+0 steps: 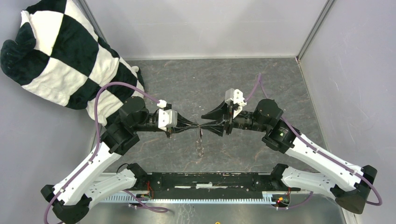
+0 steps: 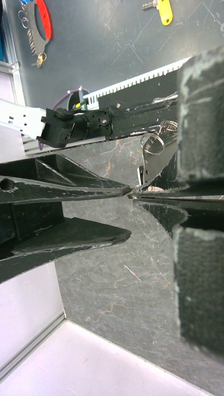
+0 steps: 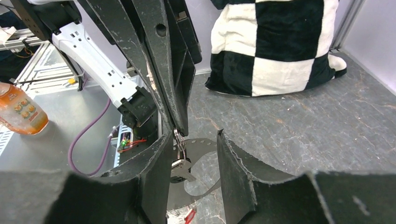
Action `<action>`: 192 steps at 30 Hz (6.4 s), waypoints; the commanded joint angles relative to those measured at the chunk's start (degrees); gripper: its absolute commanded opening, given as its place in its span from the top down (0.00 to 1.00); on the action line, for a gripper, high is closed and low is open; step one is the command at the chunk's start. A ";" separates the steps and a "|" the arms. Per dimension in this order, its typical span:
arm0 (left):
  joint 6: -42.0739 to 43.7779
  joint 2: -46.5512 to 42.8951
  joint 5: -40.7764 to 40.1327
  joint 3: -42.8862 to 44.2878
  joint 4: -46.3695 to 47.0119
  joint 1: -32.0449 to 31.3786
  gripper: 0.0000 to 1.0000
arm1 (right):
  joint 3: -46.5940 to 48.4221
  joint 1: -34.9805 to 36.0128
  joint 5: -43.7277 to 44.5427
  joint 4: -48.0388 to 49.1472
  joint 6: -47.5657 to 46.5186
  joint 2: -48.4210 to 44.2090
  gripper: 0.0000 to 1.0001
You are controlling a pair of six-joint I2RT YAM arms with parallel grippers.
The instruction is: Put the keys on the keyring
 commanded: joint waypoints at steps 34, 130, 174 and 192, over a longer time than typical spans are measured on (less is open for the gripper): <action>10.43 2.24 -2.94 2.37 -9.96 -0.14 0.93 | 2.33 -0.75 -4.95 -4.83 -1.39 2.74 1.00; -13.70 4.18 1.60 6.79 15.16 -0.23 0.98 | -7.96 -3.01 2.52 14.62 17.64 -8.37 0.60; -8.92 2.38 0.21 4.84 11.32 -0.23 0.98 | 5.70 -3.12 0.86 -9.50 1.90 -4.69 0.52; -9.38 2.43 7.16 6.42 8.59 -0.23 0.98 | 10.84 -3.23 -15.41 -1.79 -5.19 0.70 0.59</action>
